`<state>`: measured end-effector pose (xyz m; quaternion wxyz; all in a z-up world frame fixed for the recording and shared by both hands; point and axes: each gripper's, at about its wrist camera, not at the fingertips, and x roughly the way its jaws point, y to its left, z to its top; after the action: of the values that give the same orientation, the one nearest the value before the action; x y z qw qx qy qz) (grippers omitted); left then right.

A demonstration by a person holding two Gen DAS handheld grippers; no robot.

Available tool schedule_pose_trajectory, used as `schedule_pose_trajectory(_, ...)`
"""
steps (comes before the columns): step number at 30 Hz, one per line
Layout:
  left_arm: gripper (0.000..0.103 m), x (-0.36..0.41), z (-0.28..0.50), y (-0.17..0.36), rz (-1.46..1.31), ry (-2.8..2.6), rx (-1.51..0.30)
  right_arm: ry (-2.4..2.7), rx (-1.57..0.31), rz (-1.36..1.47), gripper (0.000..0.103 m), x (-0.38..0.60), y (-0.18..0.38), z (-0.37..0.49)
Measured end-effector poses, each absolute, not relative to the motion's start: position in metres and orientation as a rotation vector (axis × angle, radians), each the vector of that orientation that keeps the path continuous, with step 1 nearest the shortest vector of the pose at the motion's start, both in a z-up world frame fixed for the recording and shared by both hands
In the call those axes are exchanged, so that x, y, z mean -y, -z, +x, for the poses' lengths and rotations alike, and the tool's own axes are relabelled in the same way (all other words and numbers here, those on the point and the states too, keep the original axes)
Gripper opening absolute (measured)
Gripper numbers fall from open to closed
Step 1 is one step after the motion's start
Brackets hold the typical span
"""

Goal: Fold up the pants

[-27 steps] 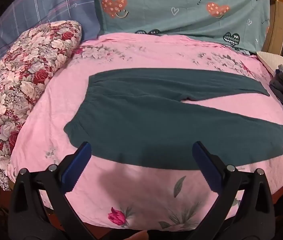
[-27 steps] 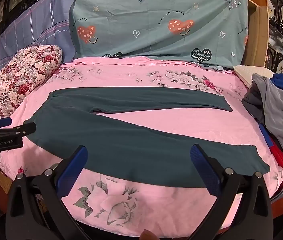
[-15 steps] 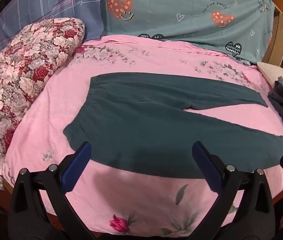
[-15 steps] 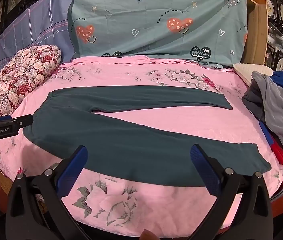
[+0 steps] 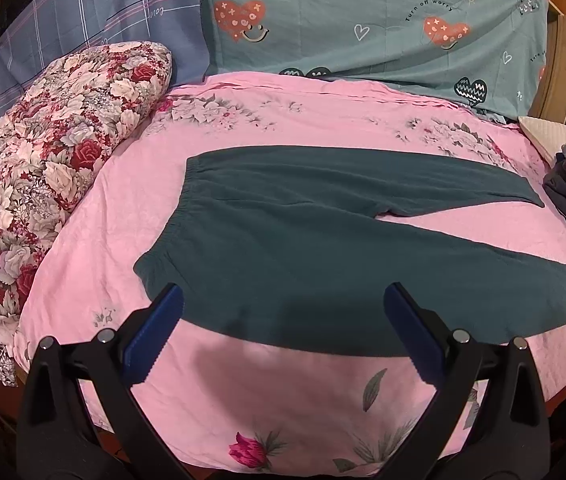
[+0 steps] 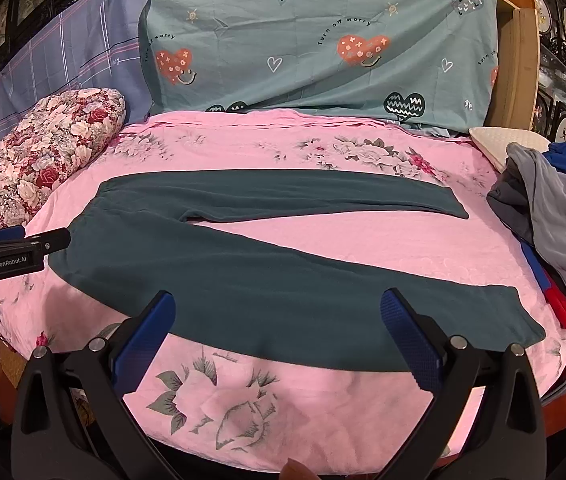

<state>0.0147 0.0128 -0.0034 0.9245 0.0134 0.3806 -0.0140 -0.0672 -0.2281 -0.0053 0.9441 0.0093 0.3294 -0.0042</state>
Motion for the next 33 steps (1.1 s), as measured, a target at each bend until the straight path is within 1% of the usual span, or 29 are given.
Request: schedule_pose_trajectory(33,0.101,-0.0151,0.0088,0.0031,0.038,0.022,-0.758,-0.024,-0.675,0.026,0.102,0.2266,0.0101,-0.0700)
